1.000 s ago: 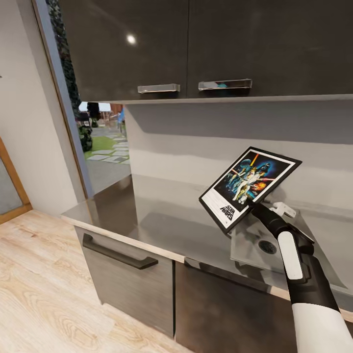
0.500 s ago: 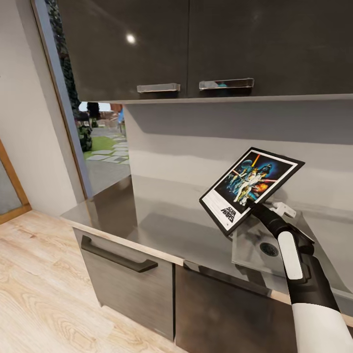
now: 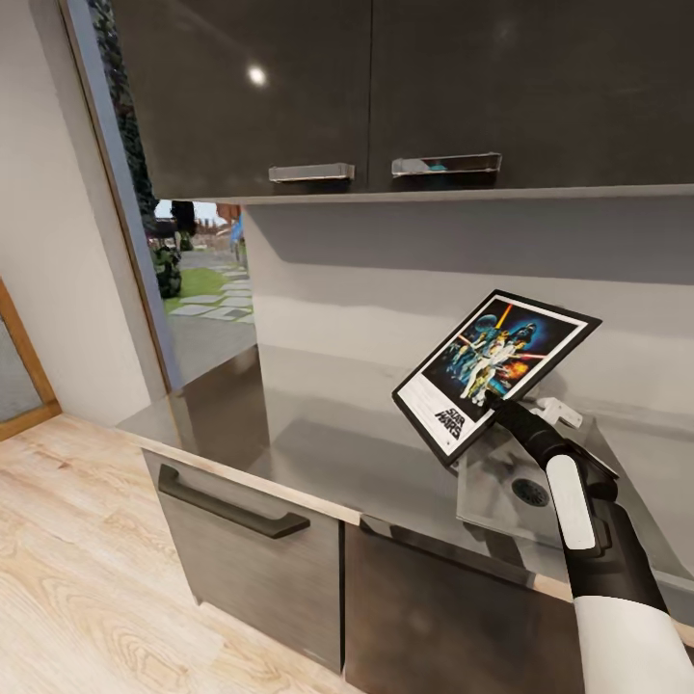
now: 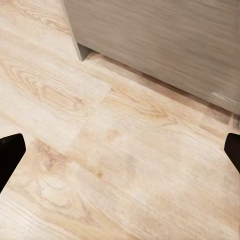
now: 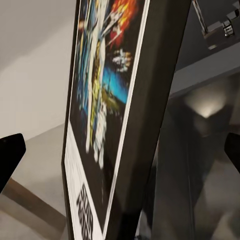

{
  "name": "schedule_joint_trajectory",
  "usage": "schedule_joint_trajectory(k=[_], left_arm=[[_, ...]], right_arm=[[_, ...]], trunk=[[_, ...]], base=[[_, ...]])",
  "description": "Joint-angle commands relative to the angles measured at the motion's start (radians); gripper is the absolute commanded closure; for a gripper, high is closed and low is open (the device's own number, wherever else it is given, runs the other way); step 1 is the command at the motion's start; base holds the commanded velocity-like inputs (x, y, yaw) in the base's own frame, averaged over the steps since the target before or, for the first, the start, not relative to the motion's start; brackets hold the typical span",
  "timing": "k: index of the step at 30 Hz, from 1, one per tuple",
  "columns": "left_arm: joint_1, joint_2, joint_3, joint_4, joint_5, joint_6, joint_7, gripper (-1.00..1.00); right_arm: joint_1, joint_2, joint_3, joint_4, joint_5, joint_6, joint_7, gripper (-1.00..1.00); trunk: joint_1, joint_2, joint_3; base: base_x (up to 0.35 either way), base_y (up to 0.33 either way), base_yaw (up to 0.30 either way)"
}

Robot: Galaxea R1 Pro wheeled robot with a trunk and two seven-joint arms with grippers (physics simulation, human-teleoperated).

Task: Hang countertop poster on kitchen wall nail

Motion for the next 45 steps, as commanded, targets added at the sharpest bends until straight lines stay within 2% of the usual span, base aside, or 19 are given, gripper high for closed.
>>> schedule_joint_trajectory(k=[1,23,24,45], left_arm=[[0.000,0.000,0.001,-0.001,-0.001,-0.001,0.000,-1.00],[0.000,0.000,0.001,-0.002,-0.001,-0.001,0.000,-1.00],[0.000,0.000,0.001,-0.002,-0.001,-0.001,0.000,-1.00],[0.000,0.000,0.001,-0.004,-0.001,-0.001,0.000,-1.00]], right_arm=[[-0.001,0.000,0.000,-0.001,-0.010,0.004,-0.005,-1.00],[-0.001,0.000,0.000,-0.001,-0.010,0.005,-0.005,-1.00],[-0.001,0.000,0.000,-0.001,-0.010,0.004,-0.005,1.00],[-0.001,0.000,0.000,-0.003,-0.010,0.005,-0.005,1.00]], trunk=[[0.000,0.000,-0.001],[0.000,0.000,-0.001],[0.000,0.000,-0.001],[0.000,0.000,-0.001]], base=[[0.048,0.000,0.000],[0.007,0.000,0.000],[0.000,0.000,0.000],[0.000,0.000,0.000]])
